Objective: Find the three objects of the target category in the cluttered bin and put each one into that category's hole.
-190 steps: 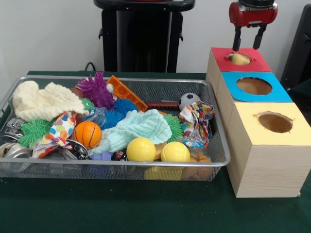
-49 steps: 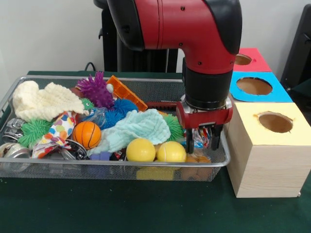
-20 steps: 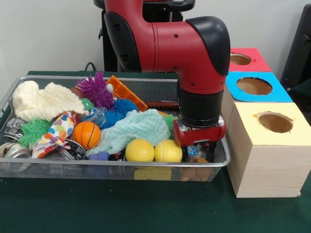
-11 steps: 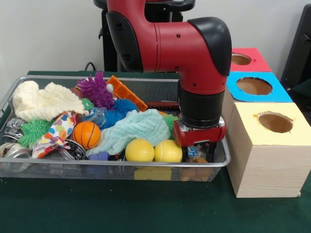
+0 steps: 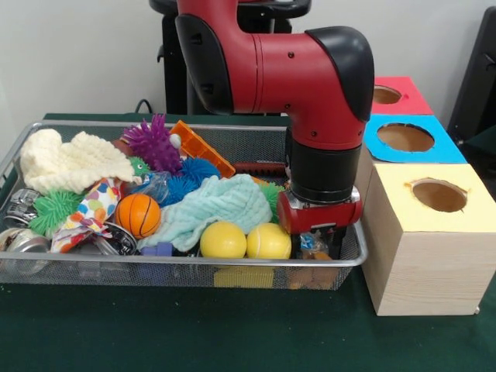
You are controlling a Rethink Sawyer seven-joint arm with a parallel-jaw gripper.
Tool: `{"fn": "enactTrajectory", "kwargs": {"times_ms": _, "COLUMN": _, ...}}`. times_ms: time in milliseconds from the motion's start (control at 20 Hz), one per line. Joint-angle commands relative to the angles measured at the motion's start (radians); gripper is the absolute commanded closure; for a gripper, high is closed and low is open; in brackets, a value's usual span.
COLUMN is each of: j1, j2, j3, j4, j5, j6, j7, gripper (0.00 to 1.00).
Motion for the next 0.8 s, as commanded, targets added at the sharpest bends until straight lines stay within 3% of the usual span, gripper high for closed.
{"fn": "enactTrajectory", "kwargs": {"times_ms": 50, "j1": 0.049, "j2": 0.133, "j3": 0.068, "j4": -0.033, "j5": 0.021, "j6": -0.097, "j7": 0.158, "gripper": 0.0}}
{"fn": "enactTrajectory", "kwargs": {"times_ms": 100, "j1": 0.048, "j2": 0.134, "j3": 0.067, "j4": -0.031, "j5": 0.034, "j6": -0.085, "j7": 0.165, "gripper": 1.0}}
{"fn": "enactTrajectory", "kwargs": {"times_ms": 400, "j1": 0.054, "j2": 0.135, "j3": 0.058, "j4": -0.054, "j5": 0.054, "j6": -0.035, "j7": 0.158, "gripper": 1.0}}
{"fn": "enactTrajectory", "kwargs": {"times_ms": 800, "j1": 0.04, "j2": 0.111, "j3": 0.07, "j4": -0.018, "j5": 0.06, "j6": -0.031, "j7": 0.143, "gripper": 1.0}}
